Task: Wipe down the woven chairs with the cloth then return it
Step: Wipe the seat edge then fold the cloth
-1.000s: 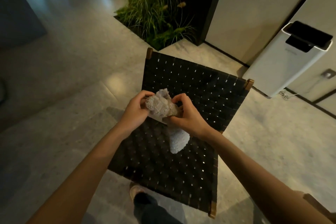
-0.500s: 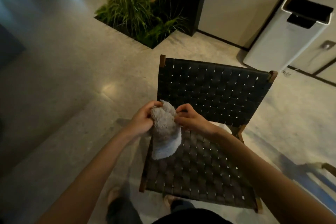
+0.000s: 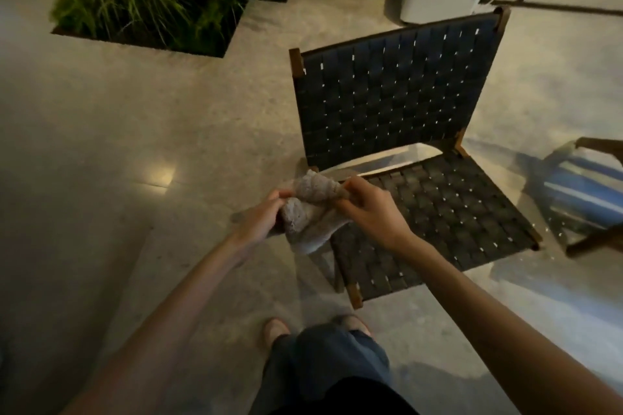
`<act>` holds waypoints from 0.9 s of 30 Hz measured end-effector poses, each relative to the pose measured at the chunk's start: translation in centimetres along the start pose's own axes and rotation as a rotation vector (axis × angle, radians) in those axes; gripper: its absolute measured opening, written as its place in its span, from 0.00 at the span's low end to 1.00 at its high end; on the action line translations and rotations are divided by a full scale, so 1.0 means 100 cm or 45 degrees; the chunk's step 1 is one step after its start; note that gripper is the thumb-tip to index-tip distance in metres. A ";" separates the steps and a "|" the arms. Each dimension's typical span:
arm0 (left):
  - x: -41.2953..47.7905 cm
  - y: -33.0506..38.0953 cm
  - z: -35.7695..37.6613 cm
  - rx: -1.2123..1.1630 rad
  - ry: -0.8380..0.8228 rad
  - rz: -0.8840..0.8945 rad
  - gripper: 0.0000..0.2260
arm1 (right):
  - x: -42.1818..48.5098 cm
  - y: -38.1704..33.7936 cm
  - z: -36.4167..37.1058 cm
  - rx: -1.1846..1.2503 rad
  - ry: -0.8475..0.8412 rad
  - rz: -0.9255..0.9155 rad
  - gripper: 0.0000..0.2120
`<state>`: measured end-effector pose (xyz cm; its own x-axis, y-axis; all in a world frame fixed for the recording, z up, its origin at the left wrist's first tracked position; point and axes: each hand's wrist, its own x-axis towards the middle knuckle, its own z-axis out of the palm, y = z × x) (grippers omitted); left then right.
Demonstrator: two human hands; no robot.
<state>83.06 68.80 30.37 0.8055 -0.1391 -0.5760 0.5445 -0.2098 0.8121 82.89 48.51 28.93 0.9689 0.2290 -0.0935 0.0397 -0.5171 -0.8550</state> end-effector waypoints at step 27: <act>0.371 -0.162 0.007 0.328 0.321 -0.400 0.13 | 0.199 0.271 0.121 0.137 0.263 0.931 0.04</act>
<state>103.97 66.37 -4.21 0.6599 0.2023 -0.7236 0.7210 -0.4413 0.5342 100.32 49.08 -2.26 0.7660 -0.3048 -0.5659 -0.6425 -0.3919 -0.6586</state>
